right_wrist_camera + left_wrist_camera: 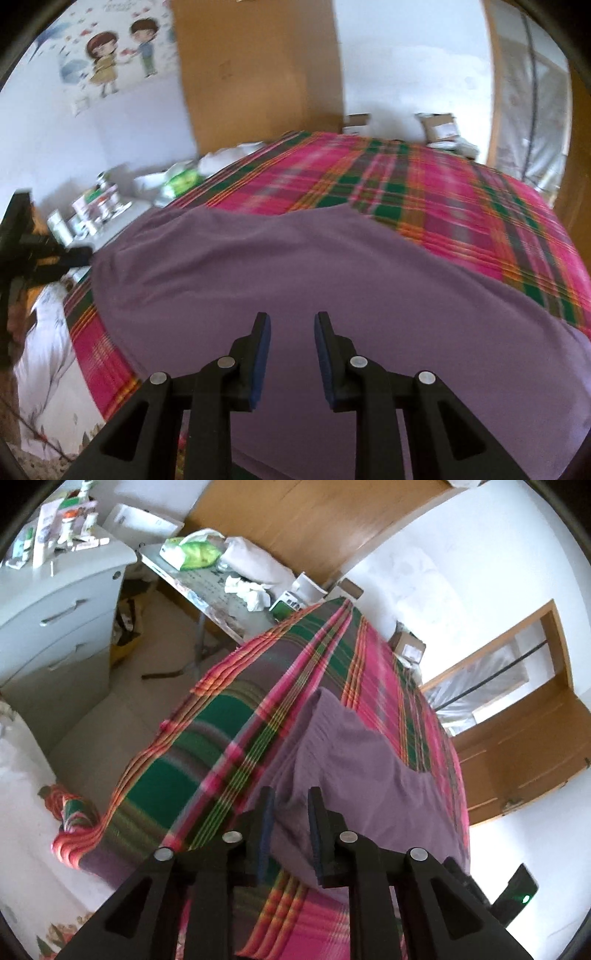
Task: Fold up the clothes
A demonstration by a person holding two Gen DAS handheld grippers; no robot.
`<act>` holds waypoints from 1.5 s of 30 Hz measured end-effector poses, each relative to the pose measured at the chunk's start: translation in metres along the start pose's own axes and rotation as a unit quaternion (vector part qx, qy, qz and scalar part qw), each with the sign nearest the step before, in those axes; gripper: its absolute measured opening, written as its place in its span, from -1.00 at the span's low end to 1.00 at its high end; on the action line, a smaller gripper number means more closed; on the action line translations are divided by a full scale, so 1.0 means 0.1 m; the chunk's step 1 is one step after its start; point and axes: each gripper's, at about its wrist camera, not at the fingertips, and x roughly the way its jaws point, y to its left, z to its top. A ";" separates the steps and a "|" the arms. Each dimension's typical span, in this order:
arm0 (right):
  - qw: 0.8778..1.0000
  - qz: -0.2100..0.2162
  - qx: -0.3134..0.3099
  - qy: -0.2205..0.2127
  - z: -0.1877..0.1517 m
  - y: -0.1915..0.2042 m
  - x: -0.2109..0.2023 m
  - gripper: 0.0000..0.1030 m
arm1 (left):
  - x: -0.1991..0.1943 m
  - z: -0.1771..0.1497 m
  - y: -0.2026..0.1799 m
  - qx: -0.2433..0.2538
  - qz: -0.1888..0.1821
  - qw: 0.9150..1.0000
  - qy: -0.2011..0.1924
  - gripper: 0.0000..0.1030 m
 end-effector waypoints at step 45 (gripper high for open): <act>0.998 0.055 0.027 0.033 0.09 0.22 0.43 -0.41 | 0.70 0.61 -0.16 0.045 0.028 0.998 0.018 -0.90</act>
